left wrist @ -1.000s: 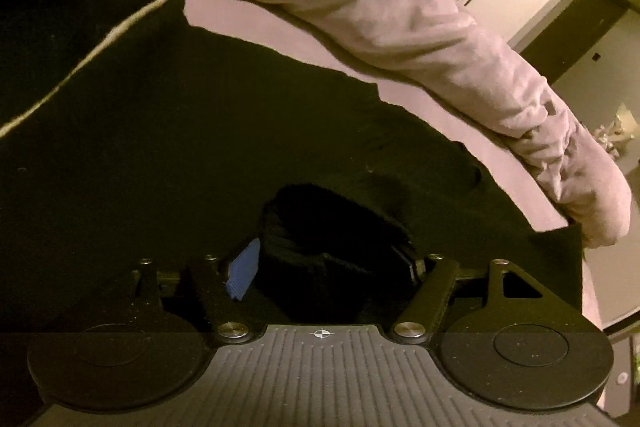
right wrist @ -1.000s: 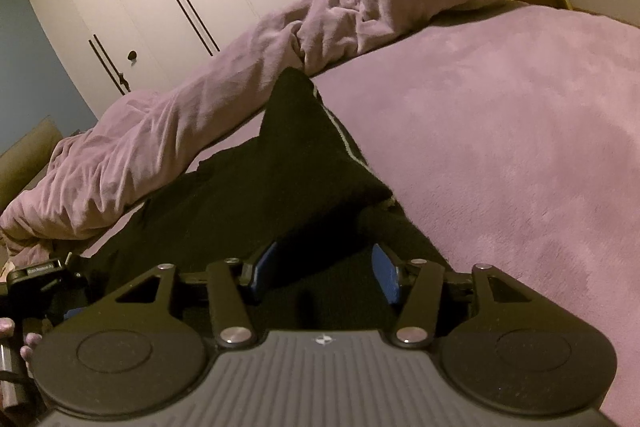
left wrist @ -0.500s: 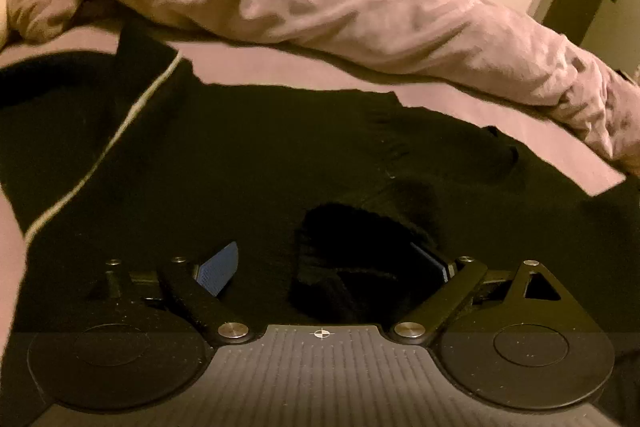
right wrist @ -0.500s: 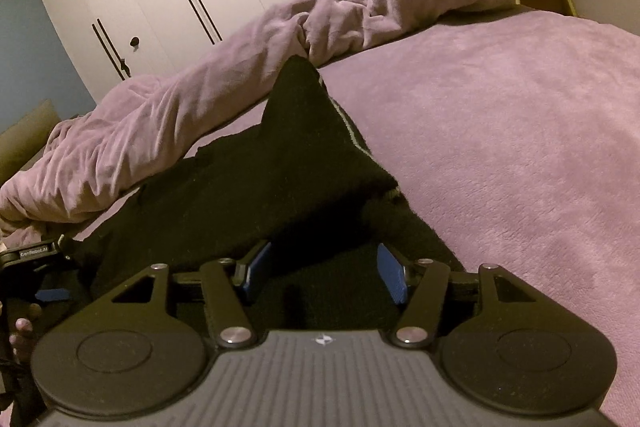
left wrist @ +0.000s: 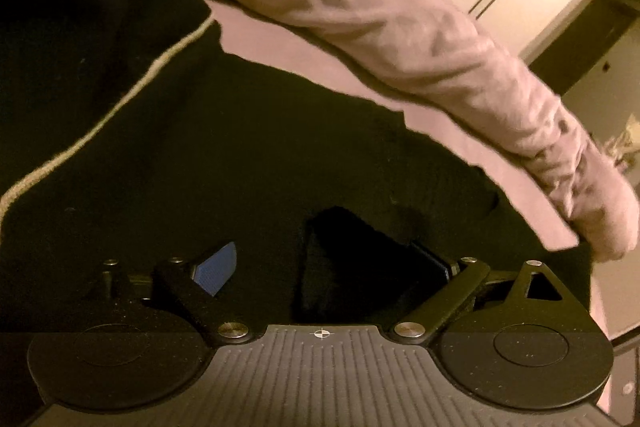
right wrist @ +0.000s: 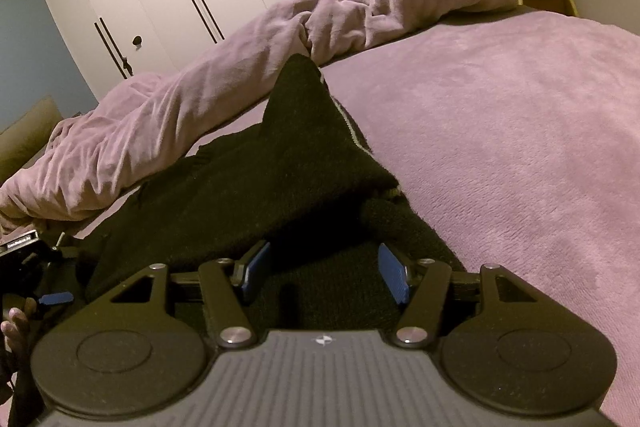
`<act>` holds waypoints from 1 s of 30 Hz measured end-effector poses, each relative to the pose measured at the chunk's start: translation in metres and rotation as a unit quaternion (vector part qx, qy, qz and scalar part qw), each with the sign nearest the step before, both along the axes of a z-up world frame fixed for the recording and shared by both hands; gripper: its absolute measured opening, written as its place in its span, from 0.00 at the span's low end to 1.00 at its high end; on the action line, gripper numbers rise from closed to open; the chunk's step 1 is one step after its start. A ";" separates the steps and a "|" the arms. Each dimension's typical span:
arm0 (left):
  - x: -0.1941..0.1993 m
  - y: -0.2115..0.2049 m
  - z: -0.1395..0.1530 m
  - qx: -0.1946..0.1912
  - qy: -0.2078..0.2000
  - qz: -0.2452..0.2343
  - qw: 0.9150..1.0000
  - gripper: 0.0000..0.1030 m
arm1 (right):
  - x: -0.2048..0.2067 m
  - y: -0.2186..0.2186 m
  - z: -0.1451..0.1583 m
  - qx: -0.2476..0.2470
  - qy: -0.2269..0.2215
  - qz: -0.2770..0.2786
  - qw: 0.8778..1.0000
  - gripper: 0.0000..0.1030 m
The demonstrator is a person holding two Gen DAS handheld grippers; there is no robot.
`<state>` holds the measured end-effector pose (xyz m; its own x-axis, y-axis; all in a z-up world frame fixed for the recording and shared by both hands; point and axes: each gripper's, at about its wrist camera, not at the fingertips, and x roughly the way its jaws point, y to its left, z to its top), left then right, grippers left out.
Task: Fold small clothes
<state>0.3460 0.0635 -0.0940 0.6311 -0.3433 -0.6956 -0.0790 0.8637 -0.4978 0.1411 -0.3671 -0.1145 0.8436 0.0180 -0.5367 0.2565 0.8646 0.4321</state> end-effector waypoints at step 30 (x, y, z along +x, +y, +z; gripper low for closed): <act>0.004 -0.059 -0.007 0.142 0.003 -0.084 0.986 0.43 | 0.002 0.002 -0.002 -0.009 -0.003 0.005 1.000 0.62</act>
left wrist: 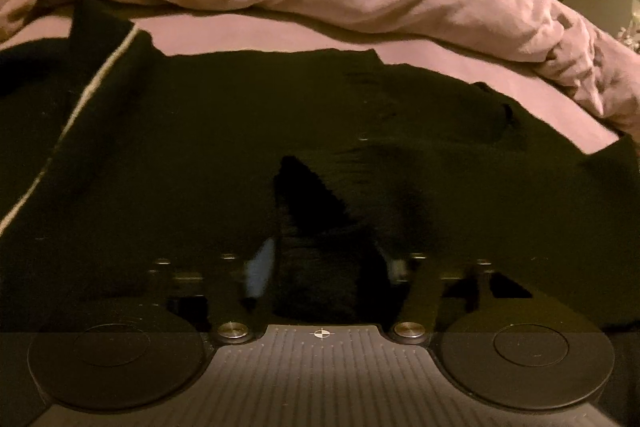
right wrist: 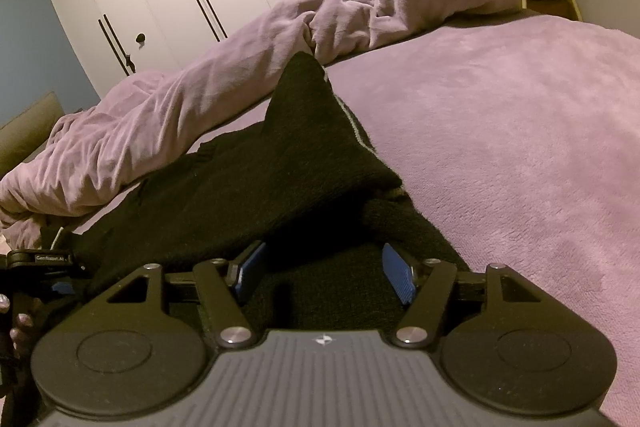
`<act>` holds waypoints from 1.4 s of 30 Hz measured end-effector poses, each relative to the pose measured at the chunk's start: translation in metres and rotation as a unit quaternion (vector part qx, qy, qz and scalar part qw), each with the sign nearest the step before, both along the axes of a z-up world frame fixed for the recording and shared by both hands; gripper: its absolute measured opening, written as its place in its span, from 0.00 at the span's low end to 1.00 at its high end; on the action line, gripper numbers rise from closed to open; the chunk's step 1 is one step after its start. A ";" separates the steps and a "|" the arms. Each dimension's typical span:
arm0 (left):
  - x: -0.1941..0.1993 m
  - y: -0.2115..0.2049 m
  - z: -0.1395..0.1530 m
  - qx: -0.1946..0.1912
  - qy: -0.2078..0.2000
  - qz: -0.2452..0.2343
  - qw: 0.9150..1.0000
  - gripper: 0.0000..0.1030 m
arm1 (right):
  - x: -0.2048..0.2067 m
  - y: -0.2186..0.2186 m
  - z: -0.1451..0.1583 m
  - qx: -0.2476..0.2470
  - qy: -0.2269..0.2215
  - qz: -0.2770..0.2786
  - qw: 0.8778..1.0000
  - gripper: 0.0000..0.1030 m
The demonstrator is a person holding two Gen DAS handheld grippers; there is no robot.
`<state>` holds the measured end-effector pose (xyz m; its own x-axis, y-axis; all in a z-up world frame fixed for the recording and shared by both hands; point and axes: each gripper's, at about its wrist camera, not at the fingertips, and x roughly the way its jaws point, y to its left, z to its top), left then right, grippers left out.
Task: Fold small clothes
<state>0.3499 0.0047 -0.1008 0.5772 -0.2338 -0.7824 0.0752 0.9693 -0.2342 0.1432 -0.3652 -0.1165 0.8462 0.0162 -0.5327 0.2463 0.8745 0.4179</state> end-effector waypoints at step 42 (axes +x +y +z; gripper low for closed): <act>-0.033 0.258 0.030 -0.022 -0.098 0.290 0.952 0.93 | 0.028 0.026 0.002 -0.040 0.044 -0.017 0.998 0.33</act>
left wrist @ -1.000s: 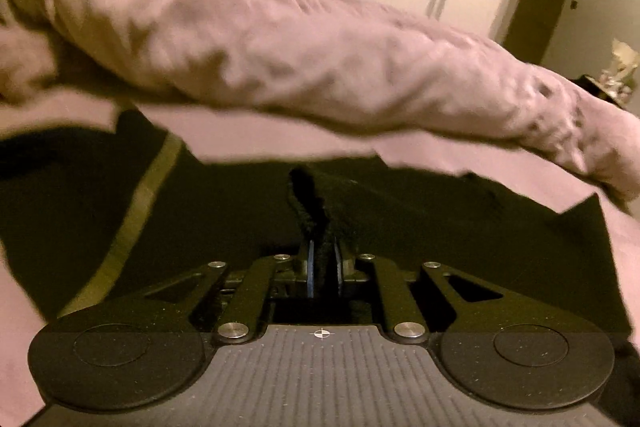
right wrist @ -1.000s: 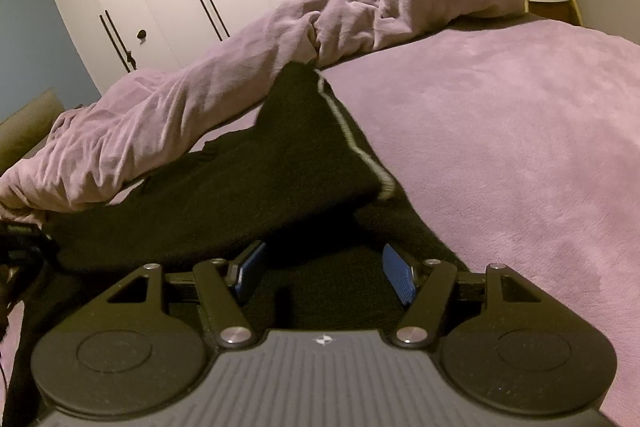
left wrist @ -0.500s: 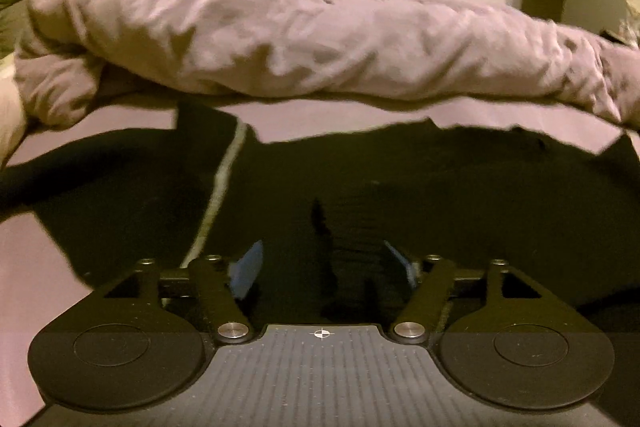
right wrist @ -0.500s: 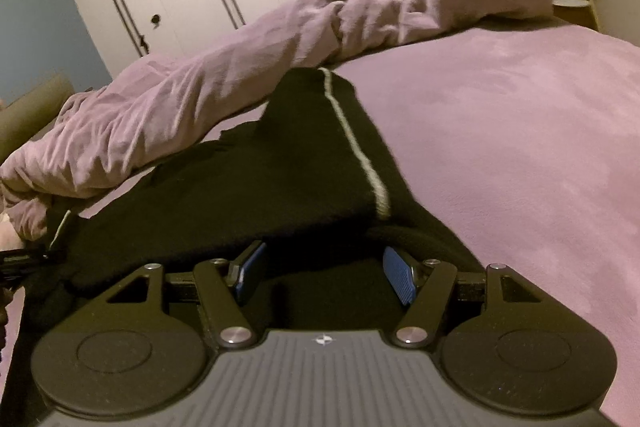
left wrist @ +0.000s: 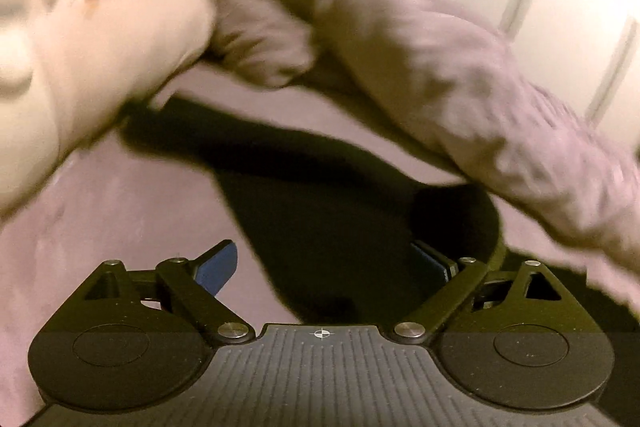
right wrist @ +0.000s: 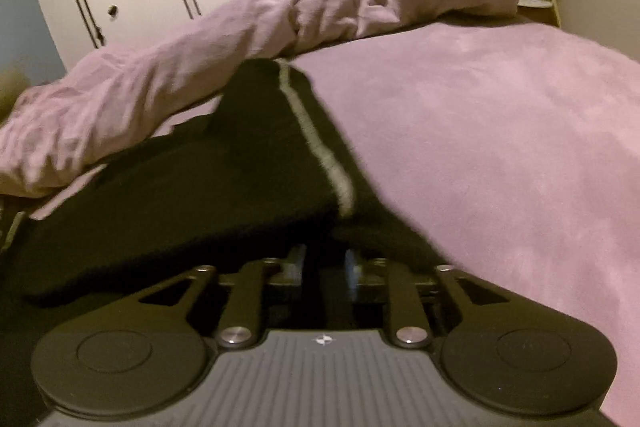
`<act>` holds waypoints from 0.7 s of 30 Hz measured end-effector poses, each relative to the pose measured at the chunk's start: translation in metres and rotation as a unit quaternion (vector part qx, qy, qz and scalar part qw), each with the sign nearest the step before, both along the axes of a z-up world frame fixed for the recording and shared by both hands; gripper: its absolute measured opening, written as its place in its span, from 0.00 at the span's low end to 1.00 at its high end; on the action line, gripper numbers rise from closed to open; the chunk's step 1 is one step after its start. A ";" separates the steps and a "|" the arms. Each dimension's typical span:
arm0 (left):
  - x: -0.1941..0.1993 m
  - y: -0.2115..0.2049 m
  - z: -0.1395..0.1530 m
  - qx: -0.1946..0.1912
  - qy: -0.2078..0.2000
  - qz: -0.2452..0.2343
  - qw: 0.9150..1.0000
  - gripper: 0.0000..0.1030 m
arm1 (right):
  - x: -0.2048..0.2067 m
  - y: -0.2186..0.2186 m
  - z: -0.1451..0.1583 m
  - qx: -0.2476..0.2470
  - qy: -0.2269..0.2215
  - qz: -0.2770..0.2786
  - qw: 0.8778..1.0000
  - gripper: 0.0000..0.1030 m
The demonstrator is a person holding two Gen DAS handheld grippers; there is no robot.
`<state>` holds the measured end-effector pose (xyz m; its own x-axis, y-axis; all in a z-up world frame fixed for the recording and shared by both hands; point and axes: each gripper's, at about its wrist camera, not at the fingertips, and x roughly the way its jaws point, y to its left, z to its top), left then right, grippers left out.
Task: Fold small clothes
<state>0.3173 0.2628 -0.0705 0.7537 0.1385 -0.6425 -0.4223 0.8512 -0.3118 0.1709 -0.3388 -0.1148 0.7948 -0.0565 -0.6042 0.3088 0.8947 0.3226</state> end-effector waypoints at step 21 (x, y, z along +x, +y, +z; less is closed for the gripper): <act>0.065 0.081 -0.056 -0.092 -0.011 0.079 0.993 0.53 | -0.023 0.036 -0.019 -0.014 -0.056 0.055 0.997 0.78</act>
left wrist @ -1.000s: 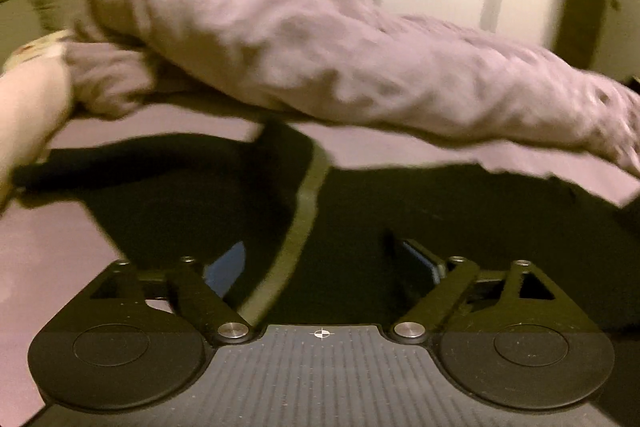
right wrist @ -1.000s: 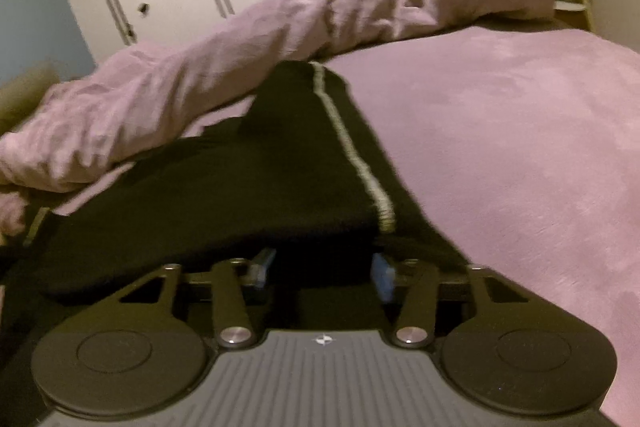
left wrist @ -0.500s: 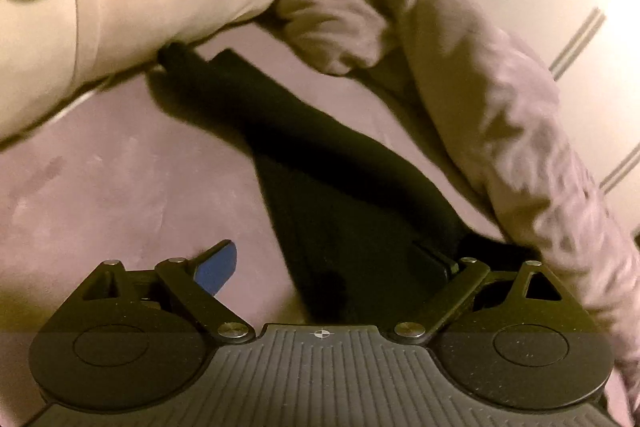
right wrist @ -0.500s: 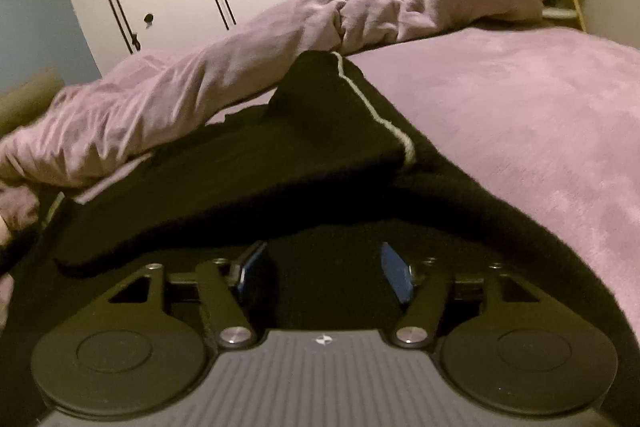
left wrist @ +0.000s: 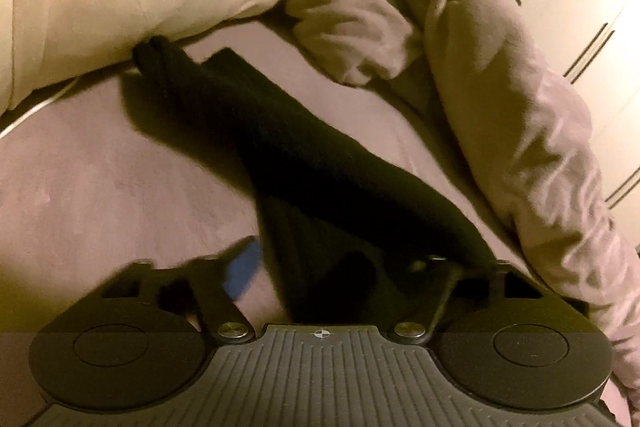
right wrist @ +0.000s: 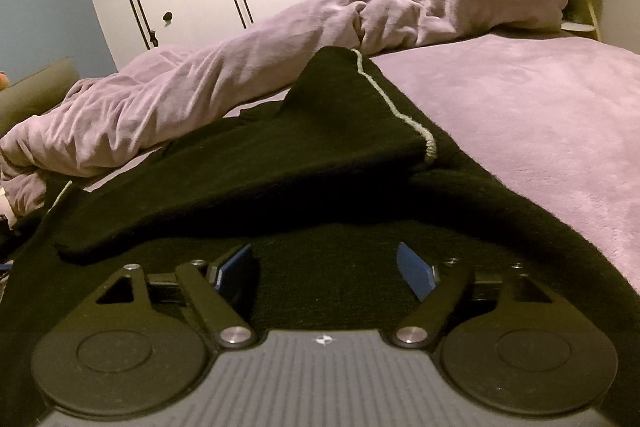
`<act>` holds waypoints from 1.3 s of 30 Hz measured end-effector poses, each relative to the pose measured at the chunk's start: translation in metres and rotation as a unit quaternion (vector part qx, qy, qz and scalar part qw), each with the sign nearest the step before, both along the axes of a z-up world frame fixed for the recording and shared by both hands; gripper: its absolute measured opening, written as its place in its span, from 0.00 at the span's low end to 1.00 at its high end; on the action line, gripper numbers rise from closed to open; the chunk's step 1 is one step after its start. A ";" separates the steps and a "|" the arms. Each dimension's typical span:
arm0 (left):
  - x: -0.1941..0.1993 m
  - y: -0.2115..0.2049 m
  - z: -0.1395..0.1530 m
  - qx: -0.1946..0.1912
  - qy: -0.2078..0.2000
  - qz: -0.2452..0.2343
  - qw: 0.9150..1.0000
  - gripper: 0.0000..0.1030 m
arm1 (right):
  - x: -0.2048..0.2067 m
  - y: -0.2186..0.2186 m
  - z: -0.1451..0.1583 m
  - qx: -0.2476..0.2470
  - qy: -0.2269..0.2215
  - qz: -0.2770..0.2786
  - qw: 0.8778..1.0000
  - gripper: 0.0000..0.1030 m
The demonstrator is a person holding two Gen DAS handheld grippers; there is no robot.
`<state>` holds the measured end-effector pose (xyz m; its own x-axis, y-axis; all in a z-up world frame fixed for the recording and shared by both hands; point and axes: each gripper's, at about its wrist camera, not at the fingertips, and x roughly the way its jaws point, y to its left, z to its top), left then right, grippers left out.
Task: Fold small clothes
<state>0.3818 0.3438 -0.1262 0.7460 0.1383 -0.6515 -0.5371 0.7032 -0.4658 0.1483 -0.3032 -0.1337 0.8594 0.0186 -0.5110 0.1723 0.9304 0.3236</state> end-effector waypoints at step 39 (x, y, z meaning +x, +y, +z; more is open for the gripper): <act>-0.144 -0.350 0.090 0.293 -0.058 -0.431 0.852 0.89 | 0.000 -0.008 0.009 0.039 0.002 0.019 0.999 0.85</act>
